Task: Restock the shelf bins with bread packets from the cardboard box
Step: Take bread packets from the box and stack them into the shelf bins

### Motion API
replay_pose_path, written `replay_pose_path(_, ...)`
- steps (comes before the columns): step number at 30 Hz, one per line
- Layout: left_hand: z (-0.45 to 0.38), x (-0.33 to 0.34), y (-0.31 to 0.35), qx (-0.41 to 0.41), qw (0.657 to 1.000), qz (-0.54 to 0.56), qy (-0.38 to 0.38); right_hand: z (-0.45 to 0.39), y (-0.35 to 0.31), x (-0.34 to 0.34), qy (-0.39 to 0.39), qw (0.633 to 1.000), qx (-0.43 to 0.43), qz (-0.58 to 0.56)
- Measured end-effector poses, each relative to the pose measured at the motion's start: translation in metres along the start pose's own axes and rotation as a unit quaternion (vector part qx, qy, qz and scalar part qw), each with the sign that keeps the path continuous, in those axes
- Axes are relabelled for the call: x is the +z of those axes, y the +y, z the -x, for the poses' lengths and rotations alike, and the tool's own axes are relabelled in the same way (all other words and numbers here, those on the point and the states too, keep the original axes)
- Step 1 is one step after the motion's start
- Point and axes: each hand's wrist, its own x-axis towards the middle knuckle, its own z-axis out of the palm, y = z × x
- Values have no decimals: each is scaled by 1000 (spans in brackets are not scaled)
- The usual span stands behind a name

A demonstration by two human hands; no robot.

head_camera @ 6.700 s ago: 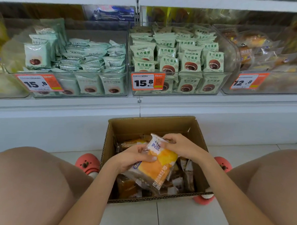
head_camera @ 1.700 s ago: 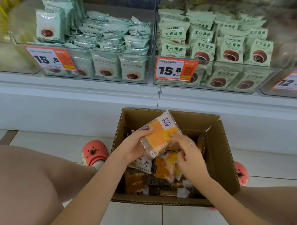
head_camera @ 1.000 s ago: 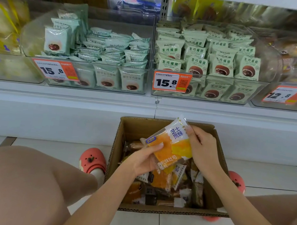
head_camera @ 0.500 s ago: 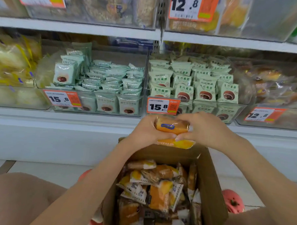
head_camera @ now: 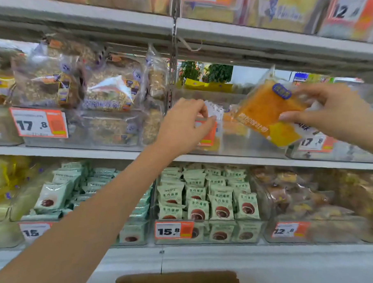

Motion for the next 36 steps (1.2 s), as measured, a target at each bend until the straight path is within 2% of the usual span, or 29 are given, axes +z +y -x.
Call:
replay_pose_path(2,-26,18,-9,53,989,-138,-16,-34,8,-9,16,999,-2,45)
replay_pose_path(5,-39,52,-30,61,969,-236,-35,-83,24,1,7,992,-10,129)
replay_pose_path(10,-35,75,-42,54,952,-292,80,-148,62,66,-131,938,-31,319)
replay_pose_path(12,-34,77,-44,65,945,-301,112,-168,78,93,-188,927,-19,326)
replay_pose_path(15,-34,80,-46,69,940,-308,133,-194,99,129,-249,938,-6,243)
replay_pose_path(23,-34,84,-47,70,935,-313,152,-210,127,160,-220,966,-21,137)
replay_pose_path(31,-34,84,-47,79,938,-302,150,-207,130,153,-207,966,24,153)
replay_pose_path(36,-34,81,-46,73,941,-305,129,-191,109,137,-111,983,5,148)
